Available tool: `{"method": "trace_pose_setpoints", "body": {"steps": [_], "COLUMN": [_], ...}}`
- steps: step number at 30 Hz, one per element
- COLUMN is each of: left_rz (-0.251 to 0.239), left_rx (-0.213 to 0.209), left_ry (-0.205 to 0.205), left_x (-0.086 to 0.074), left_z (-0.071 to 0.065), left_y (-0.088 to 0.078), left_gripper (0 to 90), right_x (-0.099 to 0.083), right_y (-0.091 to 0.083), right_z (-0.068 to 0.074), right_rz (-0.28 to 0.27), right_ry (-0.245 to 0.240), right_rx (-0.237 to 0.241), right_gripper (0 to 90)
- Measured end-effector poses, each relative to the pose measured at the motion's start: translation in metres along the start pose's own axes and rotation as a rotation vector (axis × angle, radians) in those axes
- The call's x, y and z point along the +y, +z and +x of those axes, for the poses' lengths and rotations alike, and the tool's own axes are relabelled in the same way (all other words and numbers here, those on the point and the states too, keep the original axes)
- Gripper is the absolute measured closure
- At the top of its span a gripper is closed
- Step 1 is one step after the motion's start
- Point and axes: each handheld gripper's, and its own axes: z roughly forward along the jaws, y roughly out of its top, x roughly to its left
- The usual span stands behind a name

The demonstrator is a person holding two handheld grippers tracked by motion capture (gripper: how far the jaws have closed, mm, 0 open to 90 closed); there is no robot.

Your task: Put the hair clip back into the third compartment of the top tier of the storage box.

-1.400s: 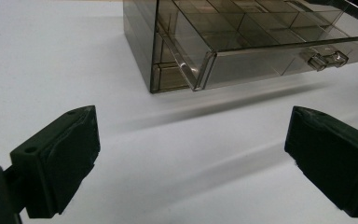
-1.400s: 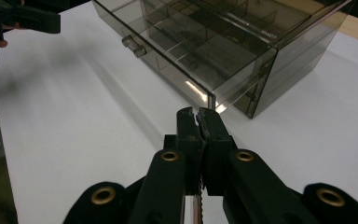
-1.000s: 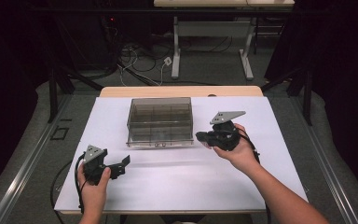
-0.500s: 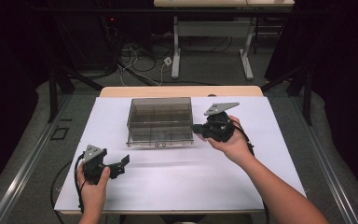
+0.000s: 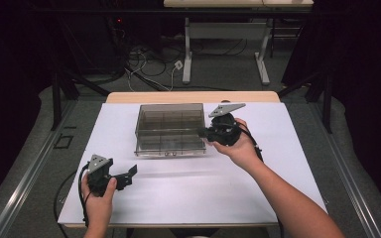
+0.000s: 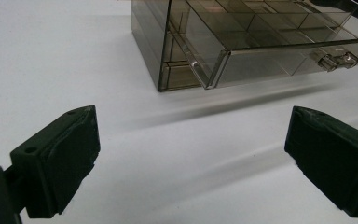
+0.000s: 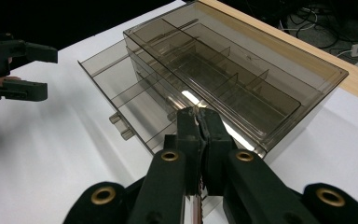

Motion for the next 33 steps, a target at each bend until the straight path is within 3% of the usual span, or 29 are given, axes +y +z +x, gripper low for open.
{"method": "trace_pose_setpoints", "body": {"steps": [33], "left_rz": [0.0], "left_rx": [-0.005], "left_ry": [-0.011], "left_x": [-0.001], "left_z": [0.002], "left_y": [0.001], "left_gripper": [3.5], "right_x": [0.007], "right_y": [0.051], "right_z": [0.008], "right_rz": [0.031], "right_ry": [0.003], "right_rx": [-0.015], "right_gripper": [88.2]}}
